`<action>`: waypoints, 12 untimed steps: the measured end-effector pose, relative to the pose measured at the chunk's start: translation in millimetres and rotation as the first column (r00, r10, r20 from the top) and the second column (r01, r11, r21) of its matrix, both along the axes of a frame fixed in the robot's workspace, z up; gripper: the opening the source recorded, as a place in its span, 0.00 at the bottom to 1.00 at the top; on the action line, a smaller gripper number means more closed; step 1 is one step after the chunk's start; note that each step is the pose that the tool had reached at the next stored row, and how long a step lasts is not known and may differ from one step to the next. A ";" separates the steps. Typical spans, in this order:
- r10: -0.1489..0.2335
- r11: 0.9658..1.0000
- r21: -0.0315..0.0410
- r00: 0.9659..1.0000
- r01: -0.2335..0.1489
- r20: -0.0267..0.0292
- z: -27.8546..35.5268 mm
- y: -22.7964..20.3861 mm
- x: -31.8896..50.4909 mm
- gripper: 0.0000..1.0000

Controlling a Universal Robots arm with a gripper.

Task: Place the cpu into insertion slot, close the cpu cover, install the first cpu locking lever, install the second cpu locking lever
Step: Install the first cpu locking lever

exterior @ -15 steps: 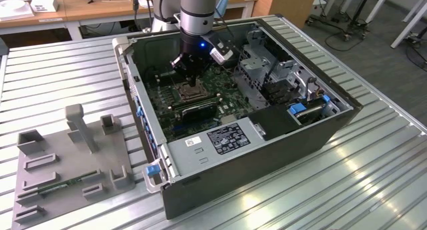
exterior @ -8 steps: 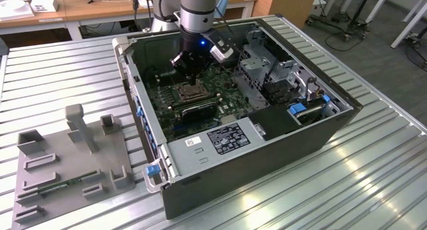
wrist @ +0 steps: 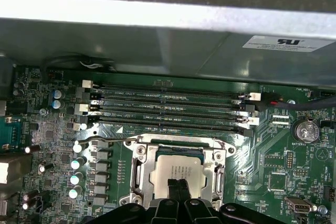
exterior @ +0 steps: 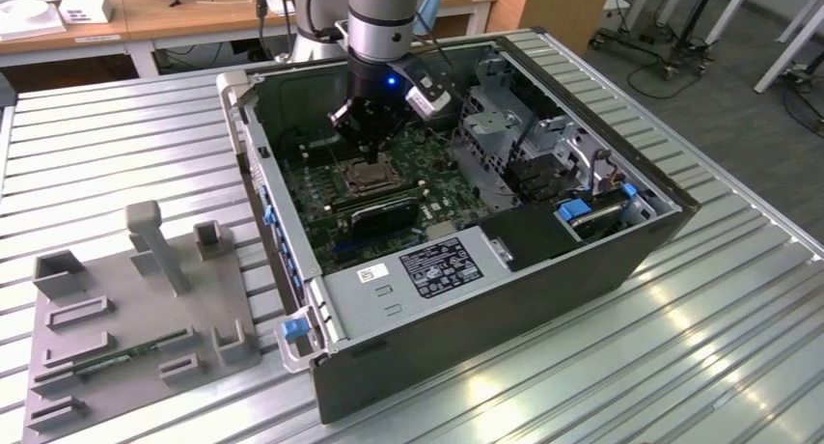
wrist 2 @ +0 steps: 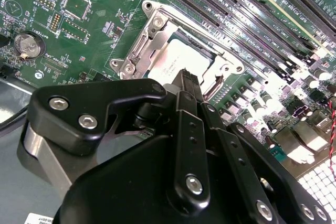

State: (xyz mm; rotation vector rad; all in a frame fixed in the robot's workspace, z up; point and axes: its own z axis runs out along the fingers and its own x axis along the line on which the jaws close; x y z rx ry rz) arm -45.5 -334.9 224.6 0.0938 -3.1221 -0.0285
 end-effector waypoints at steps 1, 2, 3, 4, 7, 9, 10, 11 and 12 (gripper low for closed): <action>0.000 1.000 0.000 1.000 0.000 0.000 0.0 0.0 0.0 0.11; 0.000 1.000 0.000 1.000 0.000 0.000 0.0 0.0 0.0 0.11; 0.000 1.000 0.000 1.000 0.000 0.000 0.1 0.0 0.0 0.11; 0.000 1.000 0.000 1.000 0.000 0.000 0.1 0.0 -0.1 0.11; 0.000 1.000 0.000 1.000 0.000 0.000 0.1 0.0 -2.1 0.11; 0.000 1.000 0.000 1.000 0.000 0.000 0.1 0.0 -4.6 0.11; 0.000 1.000 0.000 1.000 0.000 0.000 0.0 0.0 -6.4 0.11; 0.000 1.000 0.000 1.000 0.000 0.000 0.0 0.0 -8.2 0.11; 0.000 1.000 0.000 1.000 0.000 0.000 0.0 0.0 -10.0 0.11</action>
